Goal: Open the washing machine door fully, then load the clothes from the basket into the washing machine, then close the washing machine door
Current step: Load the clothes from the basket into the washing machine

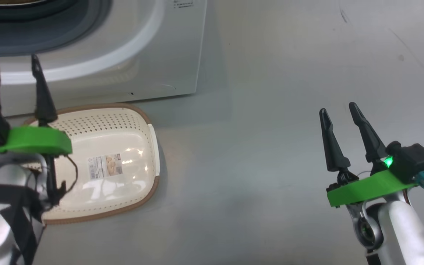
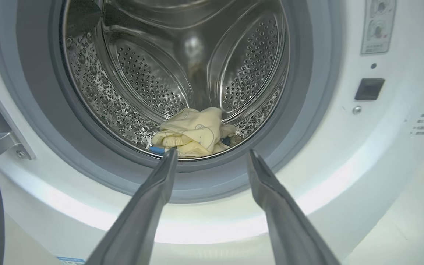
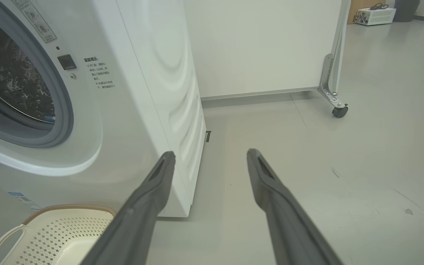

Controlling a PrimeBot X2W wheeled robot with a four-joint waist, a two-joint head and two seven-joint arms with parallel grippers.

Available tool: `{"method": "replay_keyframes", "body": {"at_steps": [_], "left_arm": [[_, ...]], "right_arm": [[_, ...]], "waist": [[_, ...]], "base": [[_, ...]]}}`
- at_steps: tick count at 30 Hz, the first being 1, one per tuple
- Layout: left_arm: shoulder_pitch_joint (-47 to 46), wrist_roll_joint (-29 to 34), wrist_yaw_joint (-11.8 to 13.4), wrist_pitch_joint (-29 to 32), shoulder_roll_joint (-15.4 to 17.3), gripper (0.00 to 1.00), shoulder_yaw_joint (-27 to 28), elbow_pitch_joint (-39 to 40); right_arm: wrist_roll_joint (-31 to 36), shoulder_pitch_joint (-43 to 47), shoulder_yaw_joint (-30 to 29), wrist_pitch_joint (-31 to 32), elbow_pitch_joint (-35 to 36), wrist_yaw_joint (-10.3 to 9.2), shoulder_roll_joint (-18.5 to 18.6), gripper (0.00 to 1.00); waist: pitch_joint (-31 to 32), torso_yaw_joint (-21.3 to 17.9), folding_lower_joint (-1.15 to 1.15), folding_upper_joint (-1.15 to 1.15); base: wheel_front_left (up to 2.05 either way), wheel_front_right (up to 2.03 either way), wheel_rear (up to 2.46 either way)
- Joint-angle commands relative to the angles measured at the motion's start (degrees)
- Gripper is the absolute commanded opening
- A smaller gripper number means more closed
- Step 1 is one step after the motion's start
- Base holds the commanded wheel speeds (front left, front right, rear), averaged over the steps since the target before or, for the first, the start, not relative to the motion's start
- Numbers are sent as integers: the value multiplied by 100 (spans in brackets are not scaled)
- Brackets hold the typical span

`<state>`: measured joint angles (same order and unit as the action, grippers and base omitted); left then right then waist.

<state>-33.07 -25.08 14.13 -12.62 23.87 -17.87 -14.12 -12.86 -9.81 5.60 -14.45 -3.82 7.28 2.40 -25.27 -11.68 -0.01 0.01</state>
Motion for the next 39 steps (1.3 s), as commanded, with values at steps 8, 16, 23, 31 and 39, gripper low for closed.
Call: {"method": "replay_keyframes", "body": {"at_steps": [8, 16, 23, 31, 39], "left_arm": [[988, 197, 791, -91, -47, 100, -121, 967], [1679, 152, 901, -109, -255, 100, -372, 1263], [2123, 92, 910, -144, -357, 100, -507, 1316], [2406, 97, 869, -188, -459, 100, -629, 1277], [2565, 116, 800, -206, -498, 100, -749, 1252]], "right_arm": [[278, 332, -90, 113, 257, 21, 48, 100], [484, 714, -200, 371, 457, 21, 48, 100], [585, 1029, -263, 579, 665, 21, 48, 100], [629, 1321, -308, 749, 837, 21, 48, 100], [634, 1568, -345, 879, 961, 21, 48, 100]], "waist": [[676, 385, 1, -1], [1241, 705, 1, -1], [1670, 930, 1, -1], [2033, 1074, 1, -1], [2268, 1109, 1, -1]], "base": [[0, 0, 0], [0, 0, 0], [0, 0, 0], [0, 0, 0], [0, 0, 0]]}}
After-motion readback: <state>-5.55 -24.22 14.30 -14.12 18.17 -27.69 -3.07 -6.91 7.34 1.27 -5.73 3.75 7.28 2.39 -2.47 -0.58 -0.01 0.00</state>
